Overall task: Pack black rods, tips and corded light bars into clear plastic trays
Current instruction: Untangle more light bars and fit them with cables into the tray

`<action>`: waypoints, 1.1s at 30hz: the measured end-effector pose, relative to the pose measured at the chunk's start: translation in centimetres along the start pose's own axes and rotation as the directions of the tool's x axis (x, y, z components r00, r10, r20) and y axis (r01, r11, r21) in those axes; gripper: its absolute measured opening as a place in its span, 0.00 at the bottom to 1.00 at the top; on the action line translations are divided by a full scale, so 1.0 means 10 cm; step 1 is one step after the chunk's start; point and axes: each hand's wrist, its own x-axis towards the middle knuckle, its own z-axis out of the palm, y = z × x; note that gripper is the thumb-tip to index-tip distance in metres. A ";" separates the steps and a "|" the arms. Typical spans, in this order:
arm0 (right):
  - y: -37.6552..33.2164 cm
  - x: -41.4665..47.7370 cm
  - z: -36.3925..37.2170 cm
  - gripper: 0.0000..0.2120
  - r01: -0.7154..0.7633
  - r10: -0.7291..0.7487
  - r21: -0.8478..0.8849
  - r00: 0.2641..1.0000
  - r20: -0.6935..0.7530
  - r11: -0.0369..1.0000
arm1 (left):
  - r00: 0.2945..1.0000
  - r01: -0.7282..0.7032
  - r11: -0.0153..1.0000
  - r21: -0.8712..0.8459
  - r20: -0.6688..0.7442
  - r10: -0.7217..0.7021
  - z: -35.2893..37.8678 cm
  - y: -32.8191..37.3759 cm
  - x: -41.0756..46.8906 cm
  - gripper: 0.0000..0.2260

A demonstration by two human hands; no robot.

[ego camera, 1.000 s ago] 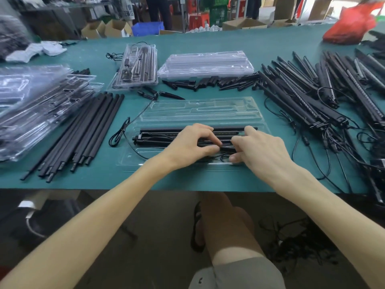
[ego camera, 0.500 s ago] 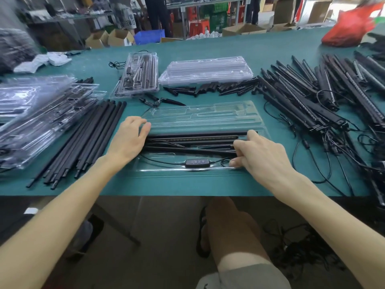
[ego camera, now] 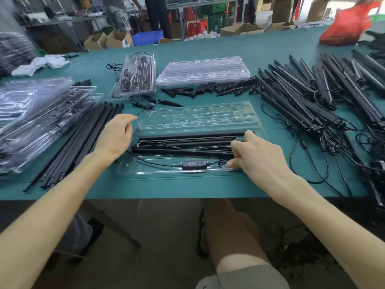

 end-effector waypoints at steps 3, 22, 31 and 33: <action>0.00 0.00 0.00 0.17 0.000 0.000 -0.001 1.000 -0.004 1.000 | 0.997 0.033 0.998 0.054 0.067 -0.036 0.02 0.03 0.01 0.14; 0.01 -0.01 0.03 0.17 0.000 0.000 0.007 1.000 -0.011 1.000 | 0.949 0.310 0.944 -0.111 0.096 -0.300 0.14 0.26 0.25 0.20; 0.00 -0.03 0.05 0.18 -0.026 0.028 0.072 0.999 -0.029 0.997 | 0.815 0.485 0.279 -0.829 0.313 -0.487 0.01 0.22 0.31 0.27; -0.01 -0.04 0.05 0.18 -0.035 0.039 0.101 0.999 -0.037 0.994 | 0.842 0.464 0.246 -0.851 0.338 -0.420 -0.05 0.25 0.28 0.29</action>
